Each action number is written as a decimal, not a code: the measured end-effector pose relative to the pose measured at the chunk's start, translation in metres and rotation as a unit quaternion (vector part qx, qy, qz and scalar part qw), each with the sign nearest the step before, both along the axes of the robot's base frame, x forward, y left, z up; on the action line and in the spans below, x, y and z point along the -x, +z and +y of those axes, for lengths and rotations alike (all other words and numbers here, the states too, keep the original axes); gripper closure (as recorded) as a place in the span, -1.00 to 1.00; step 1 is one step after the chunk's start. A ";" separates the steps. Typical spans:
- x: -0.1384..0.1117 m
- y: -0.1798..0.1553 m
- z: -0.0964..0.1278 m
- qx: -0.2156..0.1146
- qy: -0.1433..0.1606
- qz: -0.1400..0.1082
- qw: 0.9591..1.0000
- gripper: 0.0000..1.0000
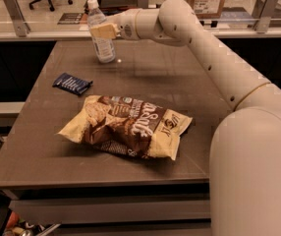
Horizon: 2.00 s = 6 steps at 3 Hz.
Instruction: Pick blue plastic bottle
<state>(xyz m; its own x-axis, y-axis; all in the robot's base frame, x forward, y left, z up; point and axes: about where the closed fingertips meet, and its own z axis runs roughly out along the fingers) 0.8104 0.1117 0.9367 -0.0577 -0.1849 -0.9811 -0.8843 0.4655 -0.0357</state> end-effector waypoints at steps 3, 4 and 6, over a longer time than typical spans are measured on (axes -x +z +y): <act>0.019 0.056 -0.011 -0.013 0.000 -0.065 0.998 1.00; 0.026 0.076 -0.016 -0.014 -0.004 -0.089 0.996 1.00; 0.031 0.092 -0.020 -0.013 -0.012 -0.107 0.994 1.00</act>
Offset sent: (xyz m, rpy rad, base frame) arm -0.0221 -0.0183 0.0695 0.0354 -0.1535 0.0010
